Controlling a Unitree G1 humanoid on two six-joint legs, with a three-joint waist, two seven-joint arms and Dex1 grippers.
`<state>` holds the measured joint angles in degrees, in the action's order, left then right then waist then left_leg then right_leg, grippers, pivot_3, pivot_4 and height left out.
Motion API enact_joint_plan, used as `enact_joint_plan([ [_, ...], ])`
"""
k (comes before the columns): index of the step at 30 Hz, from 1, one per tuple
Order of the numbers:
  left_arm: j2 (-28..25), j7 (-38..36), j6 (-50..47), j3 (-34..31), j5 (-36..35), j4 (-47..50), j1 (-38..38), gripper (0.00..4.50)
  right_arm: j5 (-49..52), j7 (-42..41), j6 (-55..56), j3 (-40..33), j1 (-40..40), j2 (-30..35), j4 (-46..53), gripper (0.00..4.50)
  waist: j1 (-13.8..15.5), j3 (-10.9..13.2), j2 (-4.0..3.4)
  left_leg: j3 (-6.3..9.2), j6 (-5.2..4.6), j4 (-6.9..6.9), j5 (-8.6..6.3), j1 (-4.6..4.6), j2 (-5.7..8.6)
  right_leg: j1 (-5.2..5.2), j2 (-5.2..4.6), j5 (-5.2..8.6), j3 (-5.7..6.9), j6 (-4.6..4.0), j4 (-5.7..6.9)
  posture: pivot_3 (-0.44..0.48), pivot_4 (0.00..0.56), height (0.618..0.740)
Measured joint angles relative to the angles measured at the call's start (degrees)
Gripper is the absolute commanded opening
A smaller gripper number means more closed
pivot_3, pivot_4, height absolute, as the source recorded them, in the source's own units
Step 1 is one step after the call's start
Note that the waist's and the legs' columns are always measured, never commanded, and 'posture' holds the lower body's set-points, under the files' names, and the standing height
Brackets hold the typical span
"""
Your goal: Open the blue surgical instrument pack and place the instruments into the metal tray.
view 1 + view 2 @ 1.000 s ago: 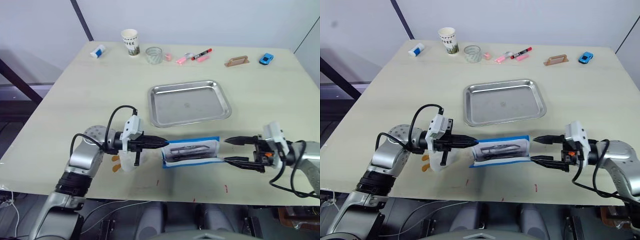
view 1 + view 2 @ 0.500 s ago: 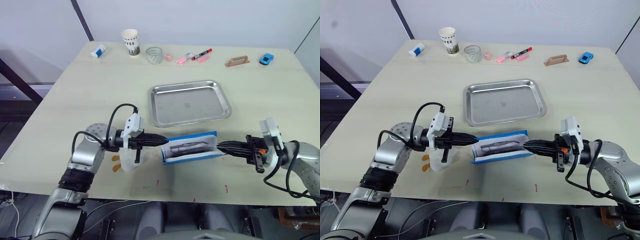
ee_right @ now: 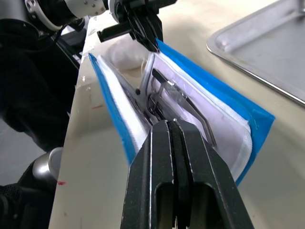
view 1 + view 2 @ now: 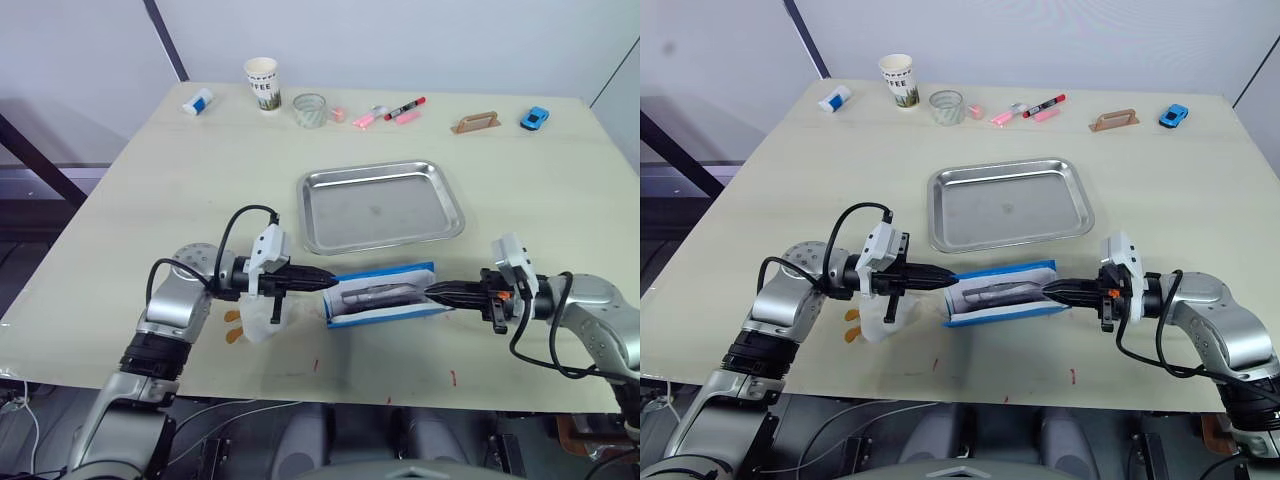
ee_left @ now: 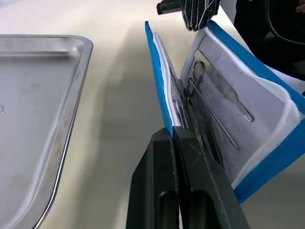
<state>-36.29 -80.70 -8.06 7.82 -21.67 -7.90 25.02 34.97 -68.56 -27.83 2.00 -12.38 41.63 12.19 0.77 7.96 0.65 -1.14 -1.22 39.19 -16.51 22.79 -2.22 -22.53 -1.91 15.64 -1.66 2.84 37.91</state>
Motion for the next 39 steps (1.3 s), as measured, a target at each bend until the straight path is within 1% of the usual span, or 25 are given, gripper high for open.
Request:
enact_joint_plan([
  [6,0.4,-0.5,0.3,0.1,0.3,-0.7,0.5,0.0,-1.1,-1.4,0.0,0.8,-1.4,0.0,-1.7,0.06,0.0,0.0,0.0,0.0,0.0,0.01,0.0,0.01,0.0,0.0,-0.01,0.0,0.0,0.0,0.0,0.0,0.15,0.74],
  [9,0.6,-0.6,0.7,0.1,0.7,-0.9,0.6,0.0,-3.2,-2.7,0.6,2.8,-2.0,0.4,-2.2,0.06,0.1,0.0,0.0,0.01,0.0,0.01,0.0,0.01,0.01,0.0,-0.01,0.0,0.01,0.0,0.0,0.0,0.15,0.74],
  [14,0.9,-0.6,1.1,0.1,1.0,-1.7,1.0,0.0,-5.3,-4.7,1.0,4.9,-2.0,1.4,-2.3,0.06,0.1,0.0,0.0,0.01,0.0,0.02,0.0,0.01,0.01,0.0,-0.02,0.0,0.02,0.0,0.0,0.0,0.15,0.74],
  [17,1.2,-0.2,1.1,0.2,1.9,-2.9,1.8,0.0,-6.0,-5.9,1.6,6.1,-0.3,2.3,-1.5,0.06,0.1,0.0,0.0,0.02,0.0,0.02,0.0,0.03,0.02,0.0,-0.02,0.0,0.04,0.0,0.0,0.0,0.15,0.74],
  [20,1.7,1.0,1.6,0.9,3.8,-5.5,3.2,0.0,-6.7,-6.1,1.9,6.7,2.0,2.3,-0.3,0.06,0.1,0.0,0.01,0.02,0.0,0.03,0.0,0.02,0.02,0.0,-0.01,0.0,0.03,0.0,0.01,0.0,0.15,0.74],
  [24,3.2,3.4,4.6,2.5,8.1,-10.7,5.4,0.0,-9.1,-5.9,4.3,8.0,5.2,2.6,1.1,0.06,0.0,0.0,0.01,0.04,0.0,0.03,0.0,0.03,0.03,0.0,0.0,0.0,0.04,0.0,0.0,0.0,0.15,0.74],
  [30,5.2,5.6,11.5,4.6,13.7,-16.9,7.9,0.0,-13.0,-4.1,7.0,8.9,9.0,2.6,1.5,0.06,0.1,0.0,0.01,0.03,0.0,0.04,0.0,0.03,0.04,0.01,0.0,0.0,0.04,0.01,0.0,0.0,0.15,0.74],
  [35,5.7,6.0,13.3,4.7,14.8,-18.1,8.1,0.0,-14.6,-3.2,8.3,9.3,9.2,2.6,1.6,0.06,0.1,0.0,0.02,0.04,0.0,0.05,0.0,0.02,0.04,0.01,0.0,0.0,0.04,0.01,0.01,0.0,0.15,0.74],
  [37,5.7,6.0,13.4,4.7,14.7,-18.1,8.1,0.6,-14.8,-2.9,8.7,9.5,9.2,2.4,1.5,0.0,0.1,0.0,0.02,0.04,0.0,0.05,0.0,0.02,0.04,0.01,0.0,0.0,0.04,0.0,0.01,0.0,0.15,0.74],
  [39,5.6,5.9,13.2,4.6,14.7,-18.1,8.1,1.41,-15.0,-2.8,9.0,9.7,9.2,2.3,1.5,0.0,0.1,0.0,0.02,0.04,0.0,0.05,0.0,0.02,0.04,0.01,0.0,0.0,0.04,0.0,0.01,0.0,0.15,0.74],
])
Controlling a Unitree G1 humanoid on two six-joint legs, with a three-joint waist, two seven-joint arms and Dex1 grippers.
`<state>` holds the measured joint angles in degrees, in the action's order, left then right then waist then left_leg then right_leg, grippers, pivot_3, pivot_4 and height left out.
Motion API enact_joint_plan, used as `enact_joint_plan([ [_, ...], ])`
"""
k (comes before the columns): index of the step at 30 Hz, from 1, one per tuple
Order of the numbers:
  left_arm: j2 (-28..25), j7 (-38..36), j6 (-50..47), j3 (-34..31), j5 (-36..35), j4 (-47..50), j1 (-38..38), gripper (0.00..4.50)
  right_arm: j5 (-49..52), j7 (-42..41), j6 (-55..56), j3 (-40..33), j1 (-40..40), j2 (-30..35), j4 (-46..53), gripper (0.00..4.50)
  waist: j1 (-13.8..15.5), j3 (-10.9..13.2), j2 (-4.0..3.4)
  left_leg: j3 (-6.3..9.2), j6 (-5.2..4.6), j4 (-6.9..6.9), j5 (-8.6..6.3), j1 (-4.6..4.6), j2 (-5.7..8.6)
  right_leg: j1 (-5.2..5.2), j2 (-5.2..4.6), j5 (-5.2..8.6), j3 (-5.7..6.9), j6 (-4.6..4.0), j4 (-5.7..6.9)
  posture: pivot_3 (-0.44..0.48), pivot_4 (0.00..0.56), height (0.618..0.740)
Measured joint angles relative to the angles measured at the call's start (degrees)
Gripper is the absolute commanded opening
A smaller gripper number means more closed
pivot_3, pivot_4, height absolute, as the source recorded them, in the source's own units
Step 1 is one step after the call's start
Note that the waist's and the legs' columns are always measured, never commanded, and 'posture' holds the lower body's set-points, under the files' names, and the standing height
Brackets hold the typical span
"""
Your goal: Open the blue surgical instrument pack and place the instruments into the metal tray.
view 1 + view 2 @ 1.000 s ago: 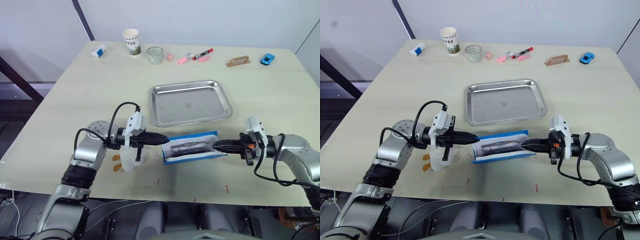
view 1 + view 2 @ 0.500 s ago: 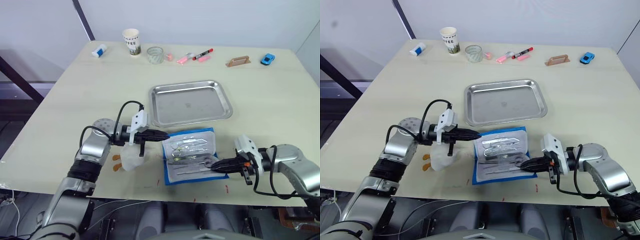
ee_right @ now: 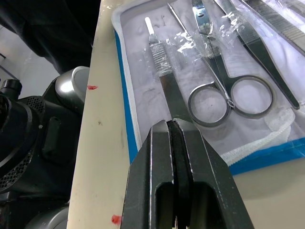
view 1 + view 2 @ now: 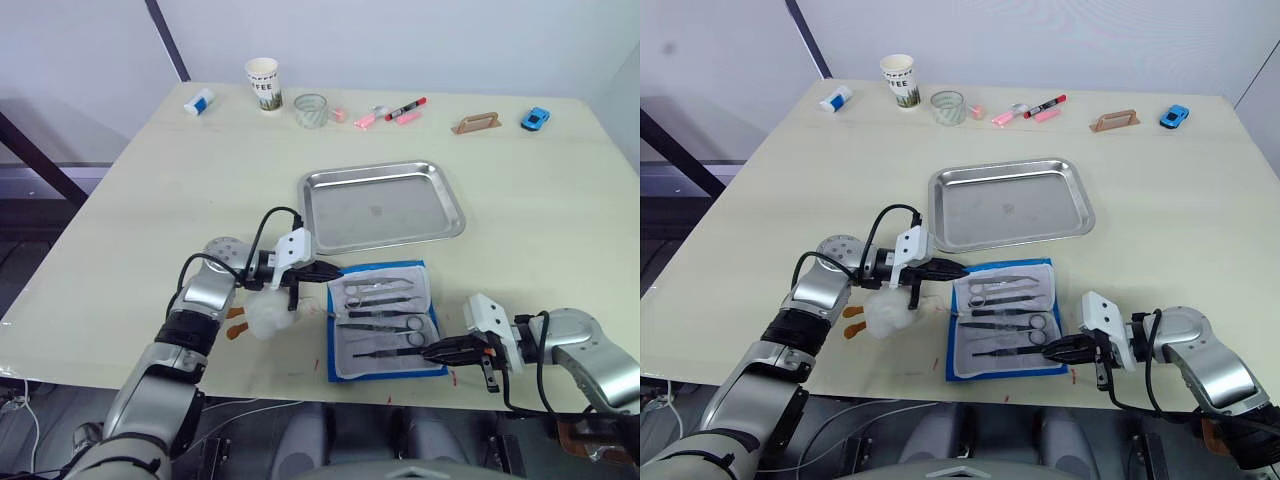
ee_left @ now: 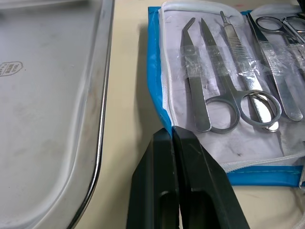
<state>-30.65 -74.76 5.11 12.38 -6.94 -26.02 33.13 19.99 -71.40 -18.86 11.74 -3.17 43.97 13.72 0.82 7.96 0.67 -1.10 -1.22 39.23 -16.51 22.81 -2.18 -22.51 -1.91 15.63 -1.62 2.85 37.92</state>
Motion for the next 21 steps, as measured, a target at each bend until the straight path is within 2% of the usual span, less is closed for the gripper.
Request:
enact_joint_plan([
  [4,-0.4,-0.2,-0.6,-0.7,-0.7,0.6,-1.0,3.06,-0.1,0.1,0.3,0.3,-0.1,0.0,0.0,0.0,-0.1,0.0,0.0,0.0,0.0,0.0,0.0,-0.01,-0.01,0.0,0.0,0.0,0.0,0.0,0.0,0.0,0.15,0.74],
  [5,-0.7,-0.7,-1.0,-1.1,-1.7,1.5,-1.9,3.26,-0.1,0.1,0.2,0.3,-0.2,0.0,0.0,0.0,-0.1,0.0,0.0,0.0,0.0,0.0,0.0,-0.01,-0.01,0.0,0.0,0.0,0.0,0.0,0.01,0.0,0.15,0.74],
  [7,-1.4,-1.2,-1.5,-1.5,-2.5,3.0,-3.0,4.02,-0.1,0.1,-0.1,0.4,-0.4,-0.1,0.0,0.0,-0.1,0.0,0.0,0.0,0.0,0.0,0.0,-0.01,-0.02,0.0,0.0,0.0,0.0,0.0,0.01,0.0,0.15,0.74],
  [15,-5.6,-2.0,-7.8,-6.2,-8.8,11.6,-9.1,4.02,0.6,0.6,-1.1,0.8,-0.8,-0.2,0.1,0.0,-0.1,0.0,0.0,-0.01,0.0,-0.01,0.0,-0.01,-0.03,-0.01,-0.01,0.0,-0.01,0.0,0.01,0.0,0.15,0.74],
  [21,-10.3,-3.8,-18.6,-12.9,-19.2,21.6,-16.0,4.02,1.1,0.7,-2.2,0.8,-0.9,-0.4,0.2,0.0,-0.1,0.0,0.0,0.01,0.0,-0.01,0.0,-0.02,-0.07,-0.01,-0.02,0.0,0.01,0.0,0.02,0.0,0.15,0.74],
])
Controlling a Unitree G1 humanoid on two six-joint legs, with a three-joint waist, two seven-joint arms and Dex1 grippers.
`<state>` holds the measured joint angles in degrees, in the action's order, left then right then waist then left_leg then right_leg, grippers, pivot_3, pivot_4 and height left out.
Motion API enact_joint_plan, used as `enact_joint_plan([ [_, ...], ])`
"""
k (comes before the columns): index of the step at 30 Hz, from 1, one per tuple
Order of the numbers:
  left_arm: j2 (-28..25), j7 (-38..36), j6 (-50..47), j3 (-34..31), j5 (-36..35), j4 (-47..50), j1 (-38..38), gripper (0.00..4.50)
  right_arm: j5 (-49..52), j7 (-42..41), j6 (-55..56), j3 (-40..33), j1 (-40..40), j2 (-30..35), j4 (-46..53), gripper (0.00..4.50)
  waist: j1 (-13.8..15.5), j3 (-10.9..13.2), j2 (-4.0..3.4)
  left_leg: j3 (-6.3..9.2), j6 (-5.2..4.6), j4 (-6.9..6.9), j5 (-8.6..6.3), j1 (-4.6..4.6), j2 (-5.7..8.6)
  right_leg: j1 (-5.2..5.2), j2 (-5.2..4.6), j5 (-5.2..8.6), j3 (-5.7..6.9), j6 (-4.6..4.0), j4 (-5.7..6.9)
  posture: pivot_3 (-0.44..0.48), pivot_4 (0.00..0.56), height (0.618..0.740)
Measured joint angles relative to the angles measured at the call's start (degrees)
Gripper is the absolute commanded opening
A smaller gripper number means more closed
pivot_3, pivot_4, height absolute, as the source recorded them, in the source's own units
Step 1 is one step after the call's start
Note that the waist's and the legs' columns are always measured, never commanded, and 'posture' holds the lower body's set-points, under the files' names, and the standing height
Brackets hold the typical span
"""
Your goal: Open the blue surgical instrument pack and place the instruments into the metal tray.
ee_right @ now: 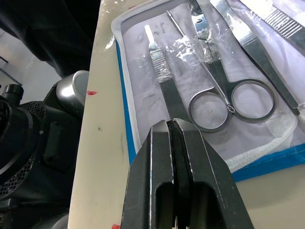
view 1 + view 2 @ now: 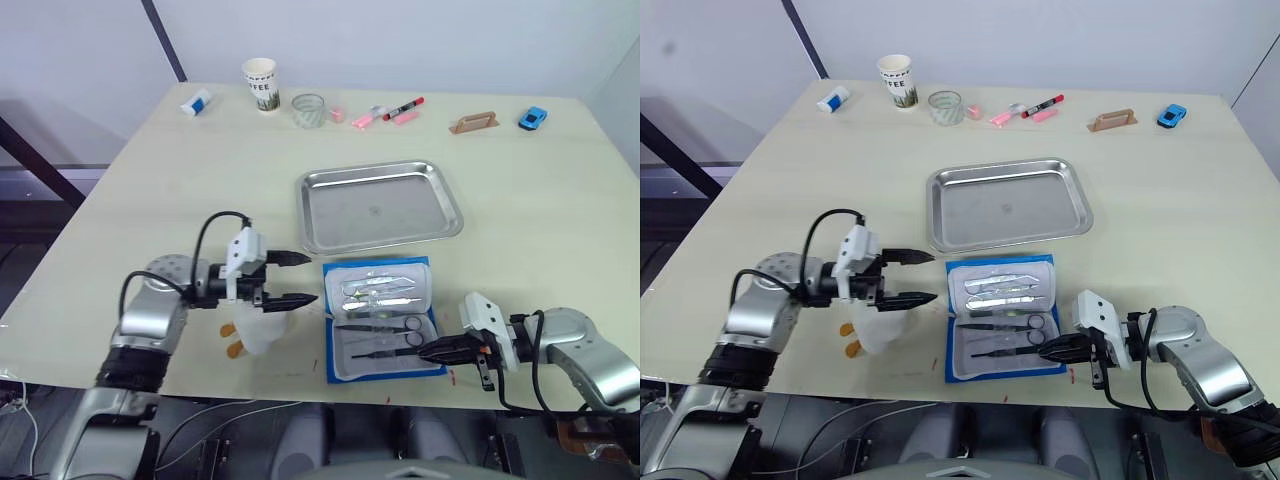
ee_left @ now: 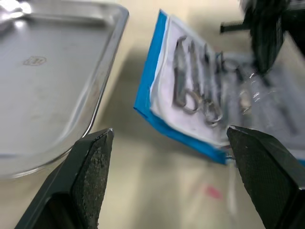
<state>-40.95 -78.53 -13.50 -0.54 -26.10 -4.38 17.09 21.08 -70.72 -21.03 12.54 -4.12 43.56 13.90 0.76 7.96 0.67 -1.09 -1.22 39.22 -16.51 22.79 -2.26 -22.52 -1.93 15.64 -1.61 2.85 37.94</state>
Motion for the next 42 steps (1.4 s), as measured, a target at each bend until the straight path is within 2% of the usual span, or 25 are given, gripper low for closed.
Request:
enact_joint_plan([
  [8,-3.0,1.7,-10.6,-7.4,-10.6,11.8,-8.7,4.02,1.6,0.7,1.1,-1.4,0.3,-1.3,1.1,0.0,0.1,0.0,0.01,0.0,0.0,-0.01,0.0,0.0,-0.01,0.01,-0.02,0.0,0.02,0.0,-0.02,0.0,0.15,0.74],
  [12,-2.1,1.3,-10.8,-9.1,-13.6,14.1,-11.3,4.02,2.9,0.7,1.3,-2.1,0.8,-1.6,2.0,0.0,0.1,0.0,0.01,-0.01,0.0,-0.01,0.0,0.0,0.0,0.0,-0.02,0.0,0.01,0.0,-0.01,0.0,0.15,0.74],
  [14,-3.7,-0.7,-11.5,-9.4,-14.9,14.5,-12.6,4.02,4.8,0.7,1.2,-2.8,1.1,-1.8,3.0,0.0,0.0,0.0,0.02,0.0,0.0,-0.01,0.0,0.0,0.0,0.0,0.0,0.0,0.01,-0.01,-0.02,0.0,0.15,0.74],
  [16,-5.1,-2.2,-12.0,-10.4,-15.8,14.7,-12.8,4.5,6.8,0.8,1.2,-4.9,0.9,-1.9,3.7,0.67,0.1,0.0,0.01,0.0,0.0,-0.02,0.0,-0.01,0.0,0.01,-0.01,0.0,0.01,-0.01,-0.02,0.0,0.15,0.74],
  [18,-5.4,-2.9,-11.9,-10.3,-15.9,15.1,-12.9,4.5,7.6,1.3,1.2,-6.2,0.7,-2.2,3.7,1.26,0.2,0.0,0.02,-0.01,0.0,-0.02,0.0,-0.01,0.02,0.01,-0.03,0.01,0.02,-0.01,-0.03,0.0,0.15,0.74],
  [19,-5.4,-2.9,-11.9,-10.3,-15.9,15.1,-12.9,4.5,7.8,1.4,1.3,-6.4,0.6,-2.3,3.7,1.86,0.1,0.0,0.02,-0.02,0.0,-0.02,0.0,-0.01,0.02,0.01,-0.04,0.0,0.02,-0.01,-0.04,0.0,0.15,0.74],
  [24,-4.9,-3.0,-9.4,-9.9,-15.1,15.2,-12.8,4.5,5.0,1.7,7.2,-6.6,-0.4,-3.5,2.3,4.31,0.0,0.0,0.02,-0.02,0.0,-0.02,0.0,-0.01,0.01,0.0,0.0,0.01,0.01,-0.01,-0.03,0.0,0.15,0.74],
  [35,-4.9,-3.8,-6.9,-7.3,-13.4,15.2,-11.5,4.5,-3.1,-2.9,20.4,-3.4,-8.9,-5.6,-13.5,4.31,0.0,0.0,0.0,-0.06,0.0,-0.02,0.0,-0.01,0.02,0.0,-0.01,0.0,0.0,-0.01,-0.03,0.0,0.15,0.74],
  [42,-4.8,-3.9,-6.2,-7.2,-13.3,15.3,-11.6,4.5,-4.4,-5.3,23.8,-2.7,-10.3,-5.7,-18.1,4.31,0.0,0.0,0.0,-0.05,0.0,-0.02,0.0,-0.02,0.01,-0.01,-0.01,0.0,-0.01,-0.01,-0.02,0.0,0.15,0.74],
])
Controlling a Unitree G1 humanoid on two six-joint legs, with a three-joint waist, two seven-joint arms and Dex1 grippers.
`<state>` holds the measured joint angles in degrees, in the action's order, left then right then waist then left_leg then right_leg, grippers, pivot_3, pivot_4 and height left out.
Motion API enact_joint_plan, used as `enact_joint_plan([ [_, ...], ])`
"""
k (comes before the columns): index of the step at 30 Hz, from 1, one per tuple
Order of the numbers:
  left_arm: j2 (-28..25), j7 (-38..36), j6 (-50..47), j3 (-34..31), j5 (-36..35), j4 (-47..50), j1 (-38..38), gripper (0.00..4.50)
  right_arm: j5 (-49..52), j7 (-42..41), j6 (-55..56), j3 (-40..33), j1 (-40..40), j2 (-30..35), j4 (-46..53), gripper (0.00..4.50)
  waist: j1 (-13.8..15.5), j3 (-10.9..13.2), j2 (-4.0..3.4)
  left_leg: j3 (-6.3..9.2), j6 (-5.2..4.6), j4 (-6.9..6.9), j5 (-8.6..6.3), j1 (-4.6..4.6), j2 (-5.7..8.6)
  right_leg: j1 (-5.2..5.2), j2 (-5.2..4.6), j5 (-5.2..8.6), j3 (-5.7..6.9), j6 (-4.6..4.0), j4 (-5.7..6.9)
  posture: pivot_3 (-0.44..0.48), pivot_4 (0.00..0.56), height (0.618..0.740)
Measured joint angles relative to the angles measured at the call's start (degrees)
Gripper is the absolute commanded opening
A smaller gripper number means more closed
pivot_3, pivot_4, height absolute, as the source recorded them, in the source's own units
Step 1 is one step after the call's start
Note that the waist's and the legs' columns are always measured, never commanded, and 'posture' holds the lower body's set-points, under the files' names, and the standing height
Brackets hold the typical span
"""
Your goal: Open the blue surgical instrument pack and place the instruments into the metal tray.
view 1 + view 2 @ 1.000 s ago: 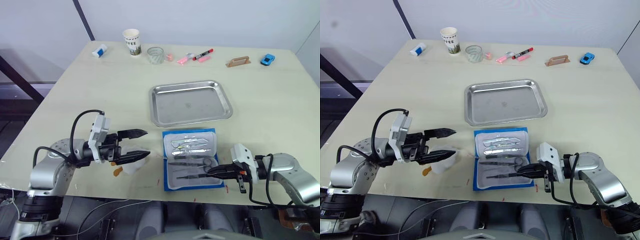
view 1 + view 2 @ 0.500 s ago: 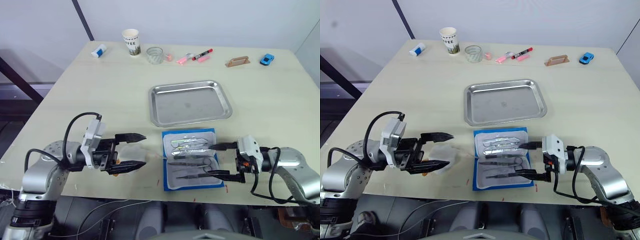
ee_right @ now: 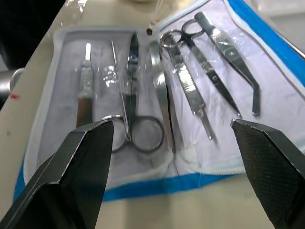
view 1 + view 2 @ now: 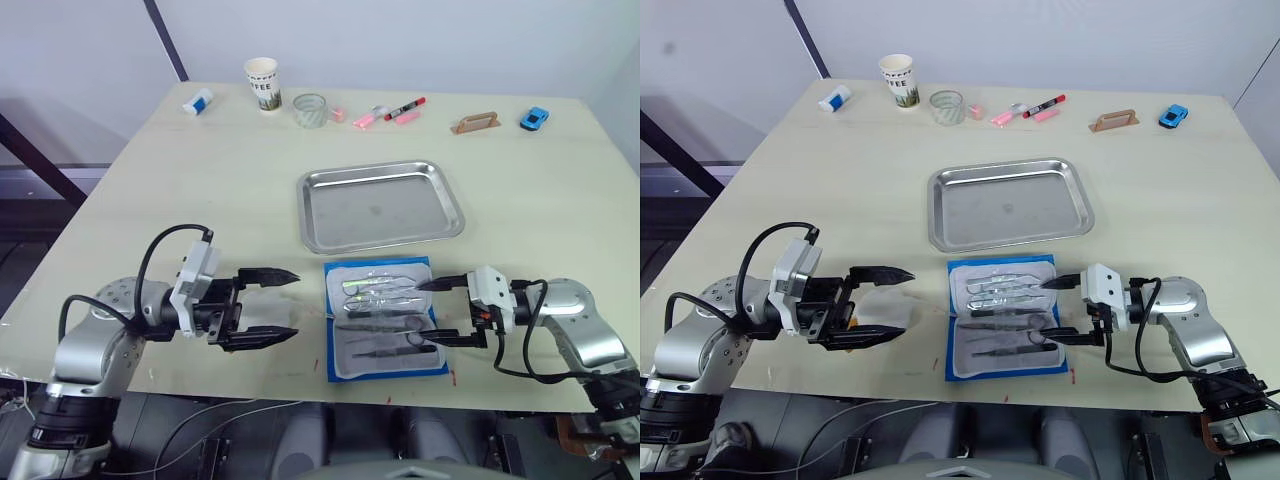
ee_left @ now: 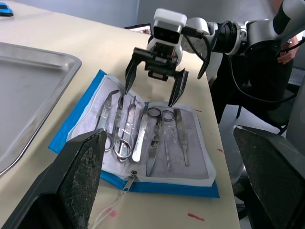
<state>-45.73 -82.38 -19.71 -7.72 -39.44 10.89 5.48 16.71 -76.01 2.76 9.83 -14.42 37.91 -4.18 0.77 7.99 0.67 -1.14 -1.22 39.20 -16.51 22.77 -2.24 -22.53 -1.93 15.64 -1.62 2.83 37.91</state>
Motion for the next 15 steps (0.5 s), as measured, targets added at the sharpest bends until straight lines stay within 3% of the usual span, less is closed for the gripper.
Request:
enact_joint_plan([
  [15,0.0,-0.4,2.4,1.2,0.2,0.0,-0.4,4.5,-1.5,-2.4,3.4,0.7,-2.7,-0.2,-5.2,4.31,0.0,0.0,0.0,0.0,0.0,0.0,0.0,0.0,0.0,0.0,-0.01,0.0,0.0,0.0,0.0,0.0,0.15,0.74],
])
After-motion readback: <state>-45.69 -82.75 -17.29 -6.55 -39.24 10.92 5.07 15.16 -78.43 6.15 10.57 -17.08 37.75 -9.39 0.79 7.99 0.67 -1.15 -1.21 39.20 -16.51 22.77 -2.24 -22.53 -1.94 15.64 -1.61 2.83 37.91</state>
